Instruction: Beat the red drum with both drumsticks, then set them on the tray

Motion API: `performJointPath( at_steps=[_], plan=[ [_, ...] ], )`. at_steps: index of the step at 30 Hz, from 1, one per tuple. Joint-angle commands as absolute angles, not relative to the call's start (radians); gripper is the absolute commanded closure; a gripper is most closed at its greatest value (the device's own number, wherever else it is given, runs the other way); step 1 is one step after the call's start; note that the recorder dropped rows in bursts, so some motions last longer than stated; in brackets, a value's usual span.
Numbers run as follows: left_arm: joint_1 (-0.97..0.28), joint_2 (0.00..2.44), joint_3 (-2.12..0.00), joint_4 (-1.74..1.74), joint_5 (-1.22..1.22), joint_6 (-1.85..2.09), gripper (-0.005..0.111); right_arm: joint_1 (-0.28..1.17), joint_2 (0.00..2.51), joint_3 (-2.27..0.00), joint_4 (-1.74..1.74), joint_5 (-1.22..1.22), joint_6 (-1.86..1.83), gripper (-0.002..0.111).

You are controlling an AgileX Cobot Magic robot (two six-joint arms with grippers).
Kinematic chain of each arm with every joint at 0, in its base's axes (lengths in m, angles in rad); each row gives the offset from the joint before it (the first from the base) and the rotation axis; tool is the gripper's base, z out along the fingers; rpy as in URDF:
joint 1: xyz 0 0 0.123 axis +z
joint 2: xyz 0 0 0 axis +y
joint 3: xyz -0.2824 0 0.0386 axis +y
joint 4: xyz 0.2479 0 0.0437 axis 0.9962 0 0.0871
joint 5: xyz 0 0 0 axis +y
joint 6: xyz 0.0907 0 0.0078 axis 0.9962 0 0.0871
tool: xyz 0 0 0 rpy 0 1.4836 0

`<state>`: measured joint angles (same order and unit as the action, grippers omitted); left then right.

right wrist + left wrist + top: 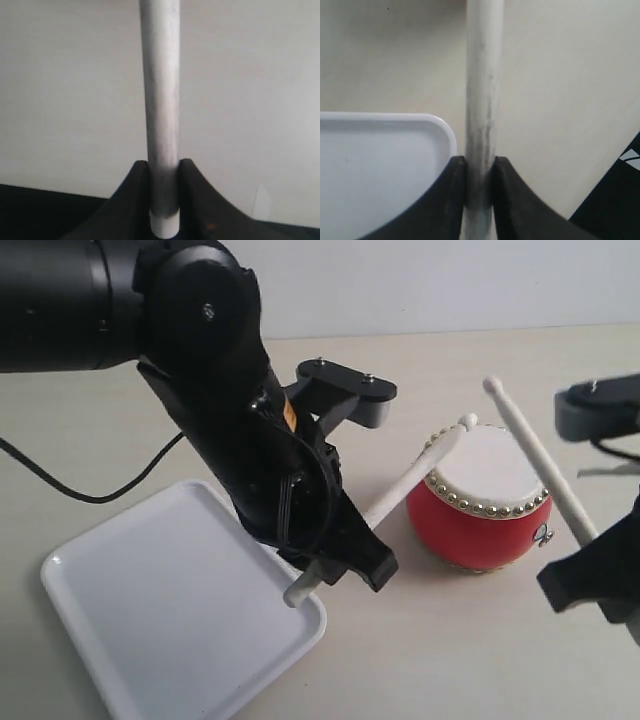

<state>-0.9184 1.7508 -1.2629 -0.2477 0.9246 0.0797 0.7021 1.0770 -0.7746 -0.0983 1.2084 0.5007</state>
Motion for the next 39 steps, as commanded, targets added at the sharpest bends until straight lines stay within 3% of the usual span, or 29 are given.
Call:
performJointPath(
  at_steps=[1, 7, 14, 17, 20, 24, 33, 39],
  plan=[
    [-0.918, 1.891, -1.306, -0.248, 0.997, 0.145, 0.107, 0.699, 0.970, -0.839, -0.113, 1.221, 0.486, 0.108],
    [-0.900, 1.962, -1.402, -0.248, 1.117, 0.146, 0.107, 0.699, 0.870, -0.855, -0.116, 1.221, 0.482, 0.108],
    [-0.774, 1.744, -1.421, -0.246, 1.123, 0.145, 0.107, 0.699, 0.968, -0.846, -0.134, 1.221, 0.482, 0.108],
    [-0.729, 1.663, -1.421, -0.246, 1.128, 0.147, 0.107, 0.699, 1.051, -0.735, -0.074, 1.221, 0.468, 0.108],
    [-0.736, 1.640, -1.421, -0.261, 1.129, 0.152, 0.107, 0.699, 1.139, -0.617, -0.053, 1.221, 0.447, 0.108],
    [-0.778, 1.642, -1.381, -0.288, 1.072, 0.184, 0.107, 0.699, 1.143, -0.665, -0.066, 1.221, 0.447, 0.108],
    [-0.880, 2.036, -1.390, -0.304, 1.149, 0.251, 0.107, 0.699, 0.811, -0.845, -0.062, 1.221, 0.477, 0.108],
    [-0.874, 2.051, -1.456, -0.303, 1.221, 0.255, 0.107, 0.699, 0.824, -0.845, -0.065, 1.221, 0.473, 0.108]
  ],
)
